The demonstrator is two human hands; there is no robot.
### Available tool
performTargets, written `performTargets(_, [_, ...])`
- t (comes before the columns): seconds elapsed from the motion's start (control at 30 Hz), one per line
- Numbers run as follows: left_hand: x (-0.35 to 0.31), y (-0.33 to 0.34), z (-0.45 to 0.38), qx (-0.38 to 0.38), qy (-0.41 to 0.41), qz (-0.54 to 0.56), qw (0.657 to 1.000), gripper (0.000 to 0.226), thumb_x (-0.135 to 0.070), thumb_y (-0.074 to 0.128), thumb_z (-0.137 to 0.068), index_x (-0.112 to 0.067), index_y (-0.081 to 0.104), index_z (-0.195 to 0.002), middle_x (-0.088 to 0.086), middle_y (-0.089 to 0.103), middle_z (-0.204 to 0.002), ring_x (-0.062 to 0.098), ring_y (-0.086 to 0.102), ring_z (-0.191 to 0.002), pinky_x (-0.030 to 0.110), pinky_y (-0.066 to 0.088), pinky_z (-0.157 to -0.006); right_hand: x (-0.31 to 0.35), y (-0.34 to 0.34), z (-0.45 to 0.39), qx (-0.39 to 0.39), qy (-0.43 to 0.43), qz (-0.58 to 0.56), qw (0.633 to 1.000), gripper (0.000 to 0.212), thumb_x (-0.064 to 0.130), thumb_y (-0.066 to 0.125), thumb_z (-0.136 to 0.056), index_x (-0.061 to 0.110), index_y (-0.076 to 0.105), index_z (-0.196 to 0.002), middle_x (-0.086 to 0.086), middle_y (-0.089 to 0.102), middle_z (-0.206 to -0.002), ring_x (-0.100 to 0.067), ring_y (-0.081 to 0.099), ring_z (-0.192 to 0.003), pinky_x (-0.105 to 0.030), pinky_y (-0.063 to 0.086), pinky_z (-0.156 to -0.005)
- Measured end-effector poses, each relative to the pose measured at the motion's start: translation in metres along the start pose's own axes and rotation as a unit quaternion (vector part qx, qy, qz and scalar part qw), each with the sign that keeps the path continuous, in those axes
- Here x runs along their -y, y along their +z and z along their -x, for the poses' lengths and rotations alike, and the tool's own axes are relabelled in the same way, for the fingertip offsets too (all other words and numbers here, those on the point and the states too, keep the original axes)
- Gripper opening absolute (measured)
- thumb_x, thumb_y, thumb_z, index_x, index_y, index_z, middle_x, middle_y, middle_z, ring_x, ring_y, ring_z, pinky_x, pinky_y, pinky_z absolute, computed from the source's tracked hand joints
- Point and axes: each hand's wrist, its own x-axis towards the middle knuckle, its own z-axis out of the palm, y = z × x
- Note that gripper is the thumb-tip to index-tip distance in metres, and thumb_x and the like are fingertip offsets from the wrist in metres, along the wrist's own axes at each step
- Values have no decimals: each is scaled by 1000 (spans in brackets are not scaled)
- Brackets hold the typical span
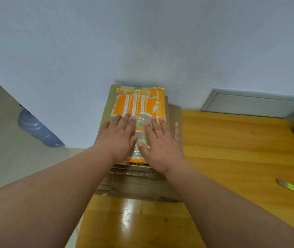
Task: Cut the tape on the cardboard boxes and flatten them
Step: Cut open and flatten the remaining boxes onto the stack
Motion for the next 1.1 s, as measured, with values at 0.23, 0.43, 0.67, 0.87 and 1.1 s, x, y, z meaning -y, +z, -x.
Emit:
performTargets(0.23, [-39, -23, 12, -19, 54, -41, 998, 65, -55, 21, -101, -28, 3, -157, -1, -4, -166, 25, -3, -152, 49, 5, -121, -35, -25, 53, -16, 64, 3, 998, 64, 56, 24, -99, 29, 15, -156, 4, -6, -166, -17, -13, -151, -50, -20, -113])
performTargets(0.43, [-118, -35, 1, -25, 118, -61, 991, 67, -57, 26, -100, -31, 2, -157, -2, -5, -166, 24, -4, -152, 49, 2, -121, -104, -42, 113, 6, 146, 7, 989, 61, 52, 29, -100, 27, 19, -155, 1, -5, -166, -21, -9, -152, -54, -6, -118])
performTargets(0.67, [-258, -53, -16, -41, 202, -107, 973, 69, -61, 21, -99, -30, -1, -157, -2, -9, -166, 25, -9, -152, 52, -4, -120, -225, -58, 197, 2, 221, 77, 972, 64, 58, 19, -100, 31, 7, -157, 4, -15, -164, -24, -20, -150, -56, -20, -112])
performTargets(0.87, [-404, -68, -35, -39, 239, -116, 963, 69, -59, 21, -101, -29, -3, -157, -2, -11, -165, 25, -12, -152, 53, -6, -121, -355, -84, 271, 11, 271, 97, 957, 67, 61, 16, -99, 30, 3, -157, 2, -22, -162, -25, -26, -147, -57, -24, -110])
performTargets(1.1, [-521, -72, -58, -53, 270, -110, 955, 69, -61, 21, -100, -30, -2, -157, -2, -9, -166, 25, -12, -152, 53, -9, -119, -464, -108, 327, 6, 321, 94, 942, 67, 61, 17, -98, 29, 11, -157, 1, -16, -164, -25, -23, -148, -56, -23, -111])
